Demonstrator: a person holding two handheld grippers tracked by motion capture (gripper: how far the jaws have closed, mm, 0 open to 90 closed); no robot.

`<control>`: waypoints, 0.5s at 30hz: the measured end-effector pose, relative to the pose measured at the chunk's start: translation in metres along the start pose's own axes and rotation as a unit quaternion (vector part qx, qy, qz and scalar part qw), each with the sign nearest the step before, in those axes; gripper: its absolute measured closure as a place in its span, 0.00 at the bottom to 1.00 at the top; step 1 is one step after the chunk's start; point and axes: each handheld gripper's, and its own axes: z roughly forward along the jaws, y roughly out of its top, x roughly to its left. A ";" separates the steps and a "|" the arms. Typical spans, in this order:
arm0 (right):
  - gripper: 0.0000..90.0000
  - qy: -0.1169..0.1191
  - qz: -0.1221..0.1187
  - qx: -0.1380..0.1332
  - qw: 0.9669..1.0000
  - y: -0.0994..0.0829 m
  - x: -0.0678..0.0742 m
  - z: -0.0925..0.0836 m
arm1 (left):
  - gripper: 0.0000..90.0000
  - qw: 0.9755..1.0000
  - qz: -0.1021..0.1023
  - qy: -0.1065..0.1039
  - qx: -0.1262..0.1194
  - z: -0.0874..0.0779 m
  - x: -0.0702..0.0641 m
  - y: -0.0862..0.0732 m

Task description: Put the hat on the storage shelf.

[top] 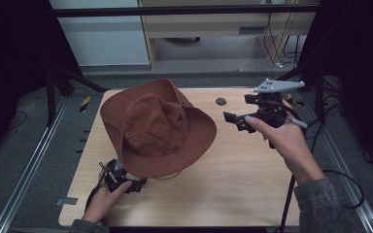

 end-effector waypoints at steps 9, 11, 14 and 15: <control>0.07 -0.018 0.016 0.001 1.000 -0.046 -0.012 -0.006 | 0.00 1.000 0.000 0.000 0.000 0.000 0.000 0.000; 0.07 -0.023 0.020 0.005 1.000 -0.058 -0.014 -0.005 | 0.00 1.000 0.000 0.000 0.000 0.000 0.000 0.000; 0.08 -0.026 0.032 0.013 0.999 -0.078 -0.018 0.001 | 0.00 1.000 0.000 0.000 0.000 0.000 0.000 0.000; 0.08 -0.026 0.037 0.016 0.999 -0.085 -0.019 0.003 | 0.00 1.000 0.000 0.000 0.000 0.000 0.000 0.000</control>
